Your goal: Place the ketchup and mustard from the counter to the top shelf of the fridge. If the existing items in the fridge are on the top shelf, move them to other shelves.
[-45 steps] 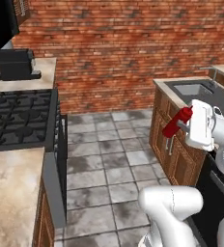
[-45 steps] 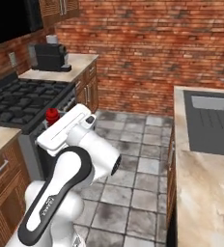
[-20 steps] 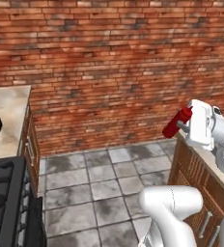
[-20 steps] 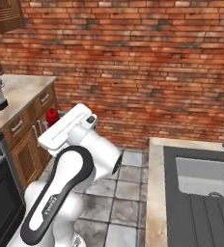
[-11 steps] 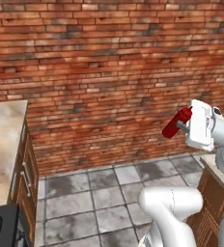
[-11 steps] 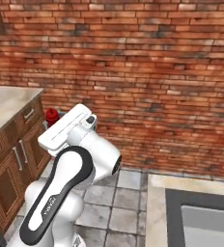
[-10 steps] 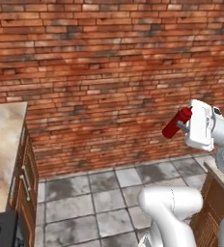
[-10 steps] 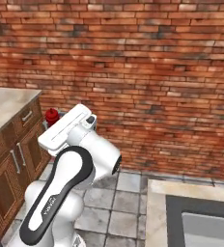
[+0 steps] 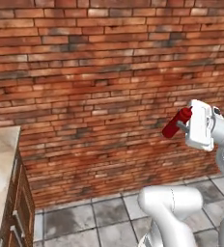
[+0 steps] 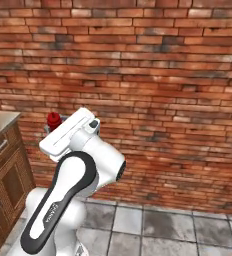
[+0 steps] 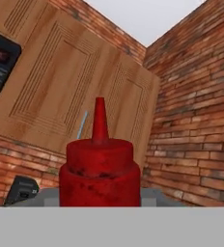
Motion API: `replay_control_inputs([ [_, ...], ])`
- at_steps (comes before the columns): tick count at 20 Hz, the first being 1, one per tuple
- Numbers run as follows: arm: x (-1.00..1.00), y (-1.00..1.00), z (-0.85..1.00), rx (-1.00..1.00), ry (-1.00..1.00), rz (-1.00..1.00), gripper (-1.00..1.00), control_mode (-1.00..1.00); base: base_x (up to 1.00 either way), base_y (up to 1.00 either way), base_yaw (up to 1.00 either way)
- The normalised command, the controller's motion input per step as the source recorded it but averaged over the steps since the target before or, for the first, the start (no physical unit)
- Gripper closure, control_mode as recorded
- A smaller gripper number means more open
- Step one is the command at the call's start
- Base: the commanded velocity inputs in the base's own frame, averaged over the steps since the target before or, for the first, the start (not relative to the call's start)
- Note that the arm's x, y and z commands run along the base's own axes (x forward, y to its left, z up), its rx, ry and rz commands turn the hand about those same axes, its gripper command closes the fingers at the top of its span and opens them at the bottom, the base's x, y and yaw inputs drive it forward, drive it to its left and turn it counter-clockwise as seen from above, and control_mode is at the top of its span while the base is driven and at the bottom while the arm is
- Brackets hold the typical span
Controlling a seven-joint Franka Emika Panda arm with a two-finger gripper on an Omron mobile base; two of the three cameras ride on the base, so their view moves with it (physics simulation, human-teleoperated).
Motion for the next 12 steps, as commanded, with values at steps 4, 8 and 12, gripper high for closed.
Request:
replay_control_inputs([
  [4,0.0,0.0,0.0,0.0,0.0,0.0,1.0,1.0,1.0,0.0,-0.17],
  [8,0.0,0.0,0.0,0.0,0.0,0.0,1.0,1.0,0.9,0.0,-0.4],
  [12,0.0,0.0,0.0,0.0,0.0,0.0,1.0,1.0,0.11,0.0,-0.79],
])
